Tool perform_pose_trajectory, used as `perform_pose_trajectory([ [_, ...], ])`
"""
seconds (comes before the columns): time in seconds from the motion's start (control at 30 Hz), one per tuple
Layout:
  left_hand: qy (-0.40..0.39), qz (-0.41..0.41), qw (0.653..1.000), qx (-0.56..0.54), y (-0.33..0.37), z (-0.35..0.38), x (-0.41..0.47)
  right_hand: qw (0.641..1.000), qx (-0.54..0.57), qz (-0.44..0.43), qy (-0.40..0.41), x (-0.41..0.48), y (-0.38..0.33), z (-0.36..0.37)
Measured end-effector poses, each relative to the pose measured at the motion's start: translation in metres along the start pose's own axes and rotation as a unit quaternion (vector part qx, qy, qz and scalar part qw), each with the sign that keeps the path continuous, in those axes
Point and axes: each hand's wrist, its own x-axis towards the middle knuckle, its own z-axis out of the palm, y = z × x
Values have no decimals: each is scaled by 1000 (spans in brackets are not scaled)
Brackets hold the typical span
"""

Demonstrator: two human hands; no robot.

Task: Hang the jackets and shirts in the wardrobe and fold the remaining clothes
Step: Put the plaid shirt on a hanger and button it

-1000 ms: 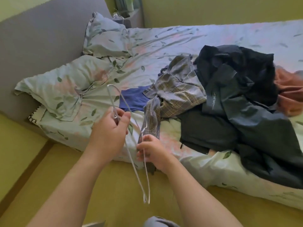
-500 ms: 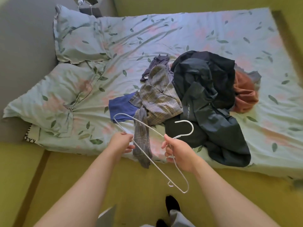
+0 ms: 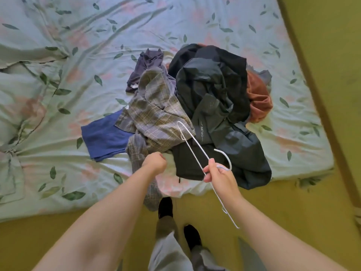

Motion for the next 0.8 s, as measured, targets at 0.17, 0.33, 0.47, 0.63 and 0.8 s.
perform_pose_trajectory([
  [0.17,41,-87,982,-164,24,8,94,997,-27,13,77,43,-8,16],
  [0.33,3,-278,750,-600,20,-4,152,994,-11,23,106,68,-18,29],
  [0.47,28,-278,791,-545,17,-3,159,994,-14,25,105,70,-22,31],
  [0.63,66,-114,887,-443,45,-35,108,995,1,38,91,54,-45,27],
  [0.8,189,115,951,-217,50,-116,19,998,-13,28,53,30,-88,30],
])
